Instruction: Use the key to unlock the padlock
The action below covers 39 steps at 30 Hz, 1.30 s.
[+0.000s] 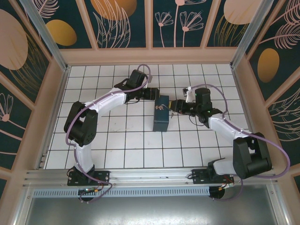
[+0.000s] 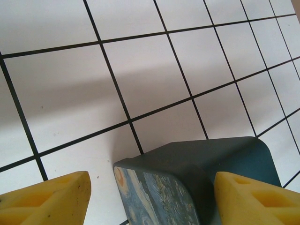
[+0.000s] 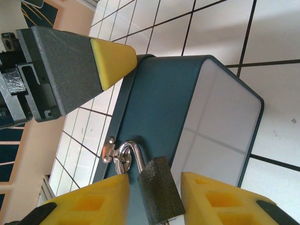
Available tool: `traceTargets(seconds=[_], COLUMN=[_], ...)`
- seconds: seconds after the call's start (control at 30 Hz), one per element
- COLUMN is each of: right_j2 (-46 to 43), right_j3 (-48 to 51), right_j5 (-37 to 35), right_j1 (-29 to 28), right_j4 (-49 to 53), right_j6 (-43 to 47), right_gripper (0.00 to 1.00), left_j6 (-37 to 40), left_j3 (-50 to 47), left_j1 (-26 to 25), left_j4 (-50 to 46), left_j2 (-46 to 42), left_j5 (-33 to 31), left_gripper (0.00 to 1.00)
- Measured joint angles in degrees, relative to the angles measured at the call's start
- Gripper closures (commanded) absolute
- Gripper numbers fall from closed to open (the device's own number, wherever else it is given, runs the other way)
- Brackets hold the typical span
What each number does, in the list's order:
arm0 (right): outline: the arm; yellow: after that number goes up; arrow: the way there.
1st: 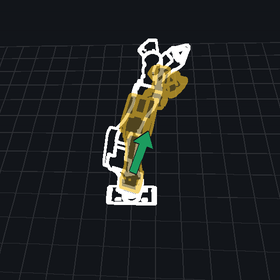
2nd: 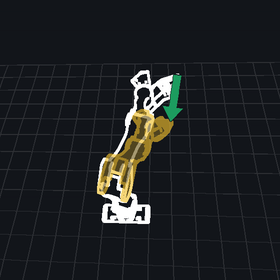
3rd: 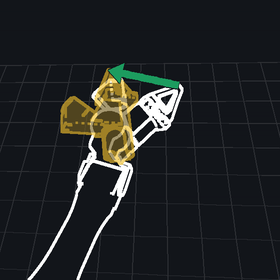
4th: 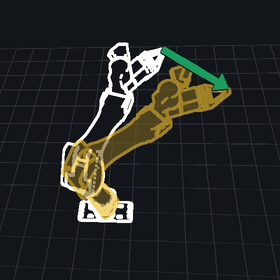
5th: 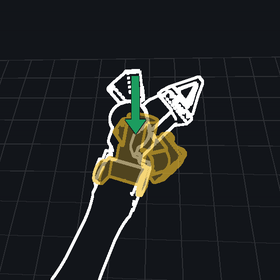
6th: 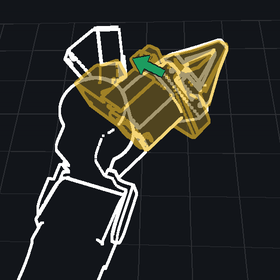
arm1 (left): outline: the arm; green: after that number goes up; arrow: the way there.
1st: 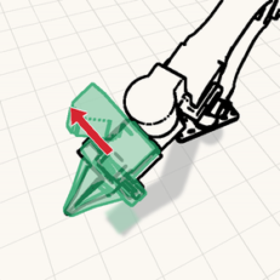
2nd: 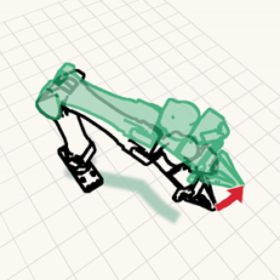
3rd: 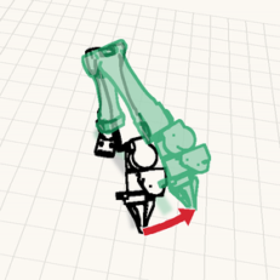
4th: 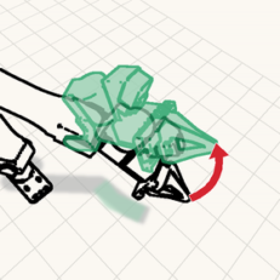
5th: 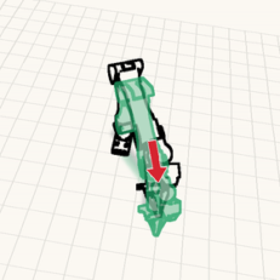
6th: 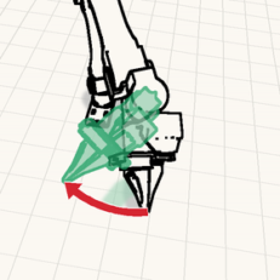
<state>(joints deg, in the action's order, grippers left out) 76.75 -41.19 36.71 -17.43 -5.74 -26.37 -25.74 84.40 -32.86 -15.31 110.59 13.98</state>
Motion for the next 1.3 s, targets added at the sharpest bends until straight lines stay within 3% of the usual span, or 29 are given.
traceTargets(seconds=[0.53, 0.7, 0.83, 1.13, 1.3], right_j2=[-1.81, -4.02, -4.52, -6.16, -9.03], right_j3=[2.62, 3.98, 4.02, 3.74, 3.85], right_j5=[-0.70, -2.45, -4.76, -15.87, -21.33], right_j1=[-1.79, -3.65, -6.29, -11.89, -12.87], right_j4=[-3.63, -4.42, -4.59, -3.19, -2.12], right_j6=[-4.17, -5.81, -7.08, -9.75, -12.66], right_gripper=[0.92, 0.90, 0.87, 1.00, 0.98], left_j6=[-0.07, -1.01, -2.45, -5.75, -7.43], left_j3=[-0.98, -2.27, -4.07, -7.50, -9.11], left_j1=[0.00, 0.00, -0.17, -0.28, -0.37], left_j4=[2.36, 4.22, 5.31, 9.03, 10.19], left_j2=[0.04, -0.44, -1.51, -3.10, -4.26], left_j5=[-1.20, -2.14, -2.75, -4.92, -7.04], left_gripper=[0.32, 0.32, 0.33, 0.34, 0.33])
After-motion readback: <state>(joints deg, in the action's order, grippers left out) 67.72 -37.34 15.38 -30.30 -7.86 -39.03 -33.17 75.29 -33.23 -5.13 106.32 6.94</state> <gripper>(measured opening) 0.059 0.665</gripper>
